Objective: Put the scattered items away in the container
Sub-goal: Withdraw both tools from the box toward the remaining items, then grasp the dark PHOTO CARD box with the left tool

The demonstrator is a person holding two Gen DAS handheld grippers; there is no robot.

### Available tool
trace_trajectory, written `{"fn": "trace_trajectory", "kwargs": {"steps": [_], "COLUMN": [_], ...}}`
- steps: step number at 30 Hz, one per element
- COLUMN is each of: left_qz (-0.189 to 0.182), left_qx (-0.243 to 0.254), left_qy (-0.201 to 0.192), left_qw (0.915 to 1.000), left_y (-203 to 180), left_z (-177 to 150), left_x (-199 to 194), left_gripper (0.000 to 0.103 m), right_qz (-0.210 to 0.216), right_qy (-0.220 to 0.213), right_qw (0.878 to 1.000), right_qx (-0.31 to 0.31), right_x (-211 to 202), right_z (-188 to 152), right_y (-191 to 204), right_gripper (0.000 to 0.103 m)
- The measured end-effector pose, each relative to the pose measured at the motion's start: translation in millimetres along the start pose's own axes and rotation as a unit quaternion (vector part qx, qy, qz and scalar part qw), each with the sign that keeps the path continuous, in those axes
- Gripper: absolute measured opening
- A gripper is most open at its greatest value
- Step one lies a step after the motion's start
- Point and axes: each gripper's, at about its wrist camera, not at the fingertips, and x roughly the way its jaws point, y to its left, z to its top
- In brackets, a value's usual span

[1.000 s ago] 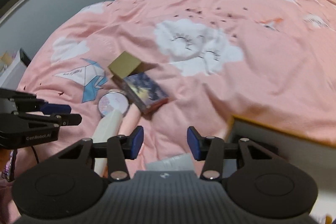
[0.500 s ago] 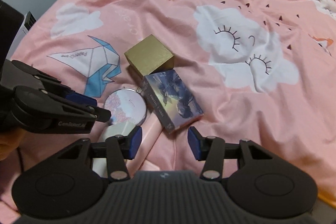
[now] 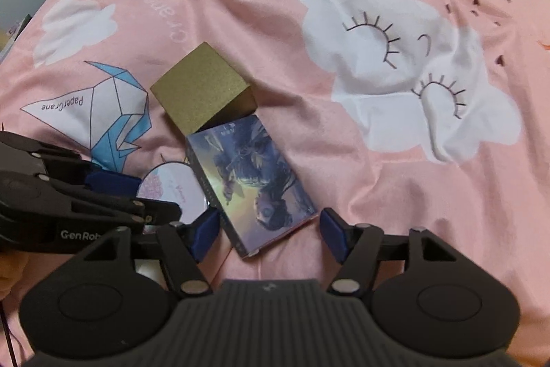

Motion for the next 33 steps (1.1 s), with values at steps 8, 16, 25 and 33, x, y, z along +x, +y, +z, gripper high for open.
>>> {"fn": "trace_trajectory", "kwargs": {"steps": [8,16,25,33], "left_qz": [-0.004,-0.01,-0.08,-0.104], "left_qx": [-0.014,-0.015,-0.066,-0.126], "left_qy": [-0.005,-0.047,-0.043,-0.032], "left_qw": [0.9999,0.9987,0.9937,0.986], "left_y": [6.1,-1.2,-5.0,-16.9], "left_z": [-3.7,-16.7,1.2,12.7], "left_x": [-5.8,-37.4,-28.0,-0.3], "left_gripper": [0.049,0.044,0.047,0.05], "right_qz": [0.027,0.009,-0.03,-0.044], "right_qy": [0.008,0.014,0.052,0.055], "right_qw": [1.0,0.999,0.997,0.997], "right_qx": [0.002,-0.033,-0.044,-0.044], "right_x": [8.1,-19.8,-43.1,-50.8], "right_z": [7.0,5.0,-7.7,-17.2], "right_y": [-6.0,3.1,-7.8,-12.7], "right_gripper": [0.072,0.07,0.07,0.07]}}
